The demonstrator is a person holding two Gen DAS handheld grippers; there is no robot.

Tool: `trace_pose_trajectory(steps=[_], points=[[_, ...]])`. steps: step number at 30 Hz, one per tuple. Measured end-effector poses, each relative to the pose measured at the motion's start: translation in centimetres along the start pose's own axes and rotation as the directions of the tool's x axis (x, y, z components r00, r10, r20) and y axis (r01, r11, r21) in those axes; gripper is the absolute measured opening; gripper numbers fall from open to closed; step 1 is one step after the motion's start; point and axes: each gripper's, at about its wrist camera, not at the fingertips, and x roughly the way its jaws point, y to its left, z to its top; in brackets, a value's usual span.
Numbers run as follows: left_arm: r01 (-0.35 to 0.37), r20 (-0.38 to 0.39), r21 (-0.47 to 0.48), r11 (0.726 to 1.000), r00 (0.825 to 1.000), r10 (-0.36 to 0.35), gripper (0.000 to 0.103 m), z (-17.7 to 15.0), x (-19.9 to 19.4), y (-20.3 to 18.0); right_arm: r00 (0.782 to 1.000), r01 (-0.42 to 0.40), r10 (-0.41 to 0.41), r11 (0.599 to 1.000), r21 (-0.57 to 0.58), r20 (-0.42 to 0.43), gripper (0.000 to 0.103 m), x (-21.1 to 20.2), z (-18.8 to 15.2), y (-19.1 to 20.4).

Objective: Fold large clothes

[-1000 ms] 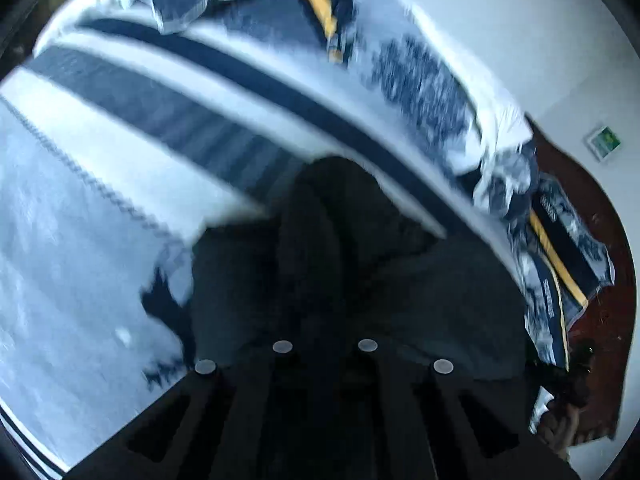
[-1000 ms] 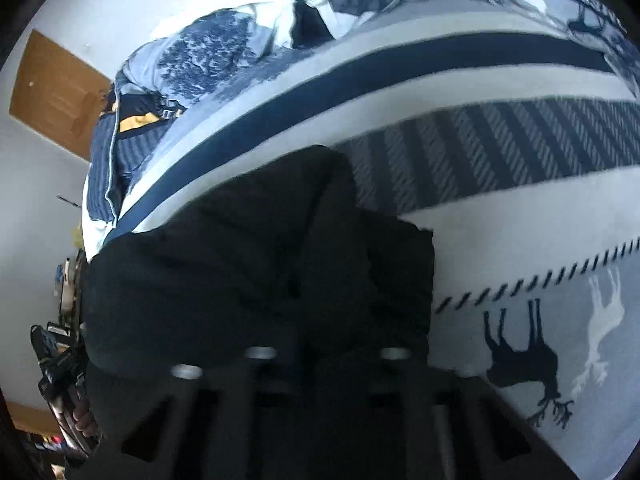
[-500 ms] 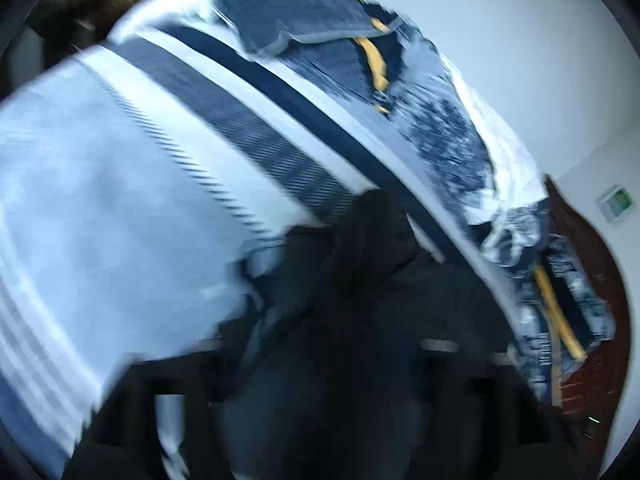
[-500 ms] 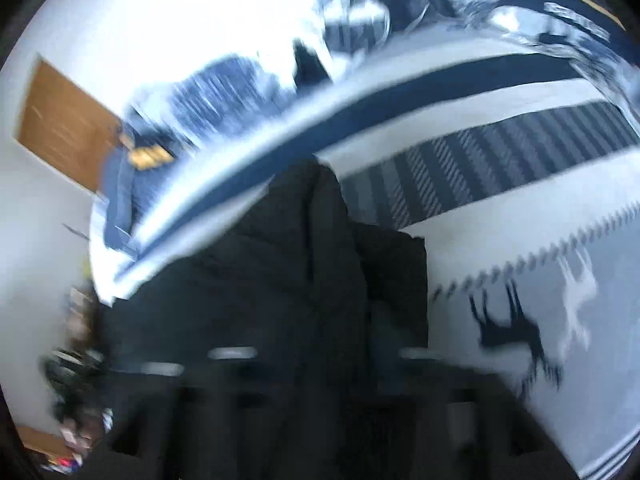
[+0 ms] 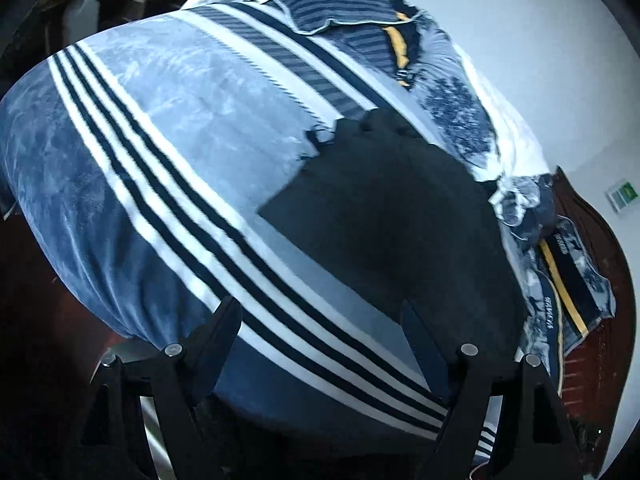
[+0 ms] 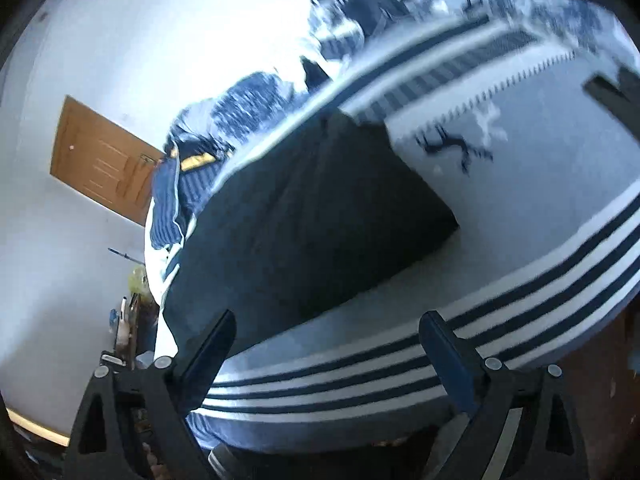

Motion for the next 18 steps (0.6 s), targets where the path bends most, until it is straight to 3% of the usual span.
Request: trace_pose_trajectory(steps=[3, 4, 6, 11, 15, 18], points=[[0.047, 0.027, -0.011, 0.999, 0.999, -0.047, 0.082, -0.2, -1.5, -0.7, 0.997, -0.054, 0.050, 0.996, 0.065, 0.063, 0.095, -1.8, -0.2, 0.3], [0.038, 0.040, -0.016, 0.999, 0.999, -0.037, 0.082, -0.2, -1.7, -0.7, 0.991, -0.117, 0.109, 0.987, 0.107, 0.082, 0.095, -2.3, -0.3, -0.1], [0.010, 0.041, -0.028, 1.000, 0.999, -0.009, 0.082, 0.0, -1.6, -0.6, 0.985, -0.163, 0.156, 0.978, 0.129, 0.067, 0.095, -1.9, 0.6, -0.2], [0.002, 0.003, -0.066, 0.998, 1.000, -0.002, 0.082, 0.8, 0.3, 0.2, 0.994, -0.107, 0.104, 0.989, 0.102, 0.040, 0.094, -1.1, 1.4, -0.8], [-0.031, -0.028, -0.078, 0.997, 0.999, 0.028, 0.082, 1.3, 2.7, 0.7, 0.998, -0.064, 0.065, 0.997, 0.054, -0.017, 0.094, 2.3, 1.6, -1.3], [-0.018, -0.058, -0.091, 0.996, 0.998, 0.013, 0.082, 1.6, 4.7, 1.0, 0.995, -0.011, 0.014, 1.000, 0.025, -0.094, 0.094, 5.7, 1.3, -1.9]])
